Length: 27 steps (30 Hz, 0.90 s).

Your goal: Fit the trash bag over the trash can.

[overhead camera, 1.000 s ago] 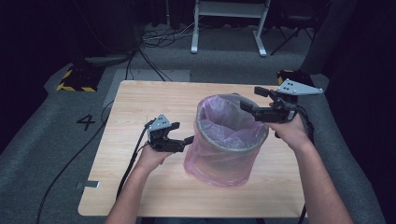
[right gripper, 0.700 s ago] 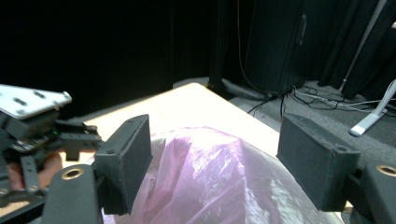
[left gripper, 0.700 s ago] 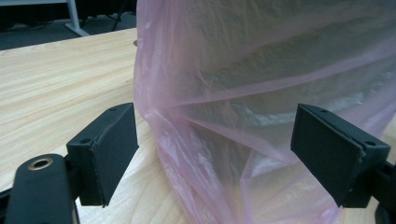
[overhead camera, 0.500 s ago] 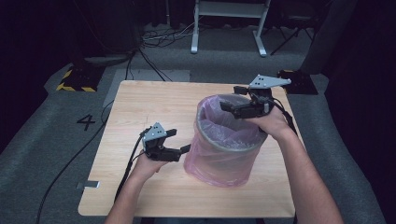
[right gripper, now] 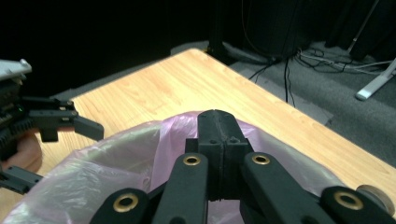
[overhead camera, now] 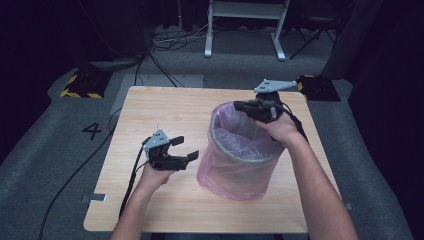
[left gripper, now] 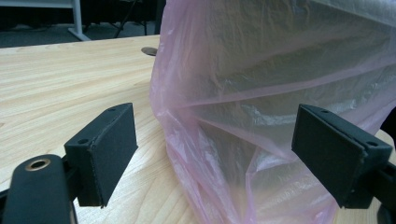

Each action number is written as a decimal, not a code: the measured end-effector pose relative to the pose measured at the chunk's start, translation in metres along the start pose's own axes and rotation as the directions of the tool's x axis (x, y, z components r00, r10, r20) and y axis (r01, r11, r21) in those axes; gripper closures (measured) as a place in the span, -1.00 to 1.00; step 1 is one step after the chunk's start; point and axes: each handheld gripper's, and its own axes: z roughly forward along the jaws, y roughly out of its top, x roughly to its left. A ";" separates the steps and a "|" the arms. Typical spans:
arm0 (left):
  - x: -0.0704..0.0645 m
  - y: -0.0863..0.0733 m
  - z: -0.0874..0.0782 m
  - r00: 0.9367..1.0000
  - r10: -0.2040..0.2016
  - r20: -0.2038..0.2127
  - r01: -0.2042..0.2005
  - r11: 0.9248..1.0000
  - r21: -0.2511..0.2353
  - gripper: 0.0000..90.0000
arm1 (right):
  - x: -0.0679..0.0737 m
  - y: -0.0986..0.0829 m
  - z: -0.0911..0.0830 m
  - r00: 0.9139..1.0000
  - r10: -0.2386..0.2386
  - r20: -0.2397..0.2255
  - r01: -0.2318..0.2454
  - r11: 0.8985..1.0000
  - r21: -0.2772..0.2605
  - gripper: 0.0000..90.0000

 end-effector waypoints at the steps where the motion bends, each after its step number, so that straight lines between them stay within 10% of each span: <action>1: 0.000 0.000 0.000 1.000 -0.002 0.004 0.002 1.000 -0.005 -0.69 | 0.001 -0.001 0.004 1.000 -0.020 0.005 0.020 1.000 0.009 1.00; 8: 0.002 -0.001 0.000 1.000 -0.014 0.009 0.014 1.000 -0.008 -0.69 | 0.005 -0.013 0.032 1.000 -0.023 0.013 0.021 0.994 0.103 0.97; 16: 0.004 -0.001 -0.001 1.000 -0.013 0.014 0.013 1.000 -0.011 -0.69 | 0.001 -0.034 0.064 0.999 0.026 0.036 -0.036 0.956 0.291 0.93; 20: 0.004 -0.001 0.000 1.000 -0.017 0.017 0.017 1.000 -0.010 -0.69 | 0.003 -0.045 0.077 0.999 0.026 0.020 -0.032 0.912 0.409 0.90; 24: 0.003 -0.001 0.002 1.000 -0.016 0.025 0.016 1.000 -0.011 -0.69 | 0.008 -0.055 0.089 1.000 -0.011 -0.010 0.014 0.828 0.561 0.84; 27: 0.003 0.000 0.002 0.999 -0.017 0.028 0.017 1.000 -0.015 -0.70 | 0.007 -0.056 0.089 1.000 0.005 -0.011 0.002 0.826 0.564 0.85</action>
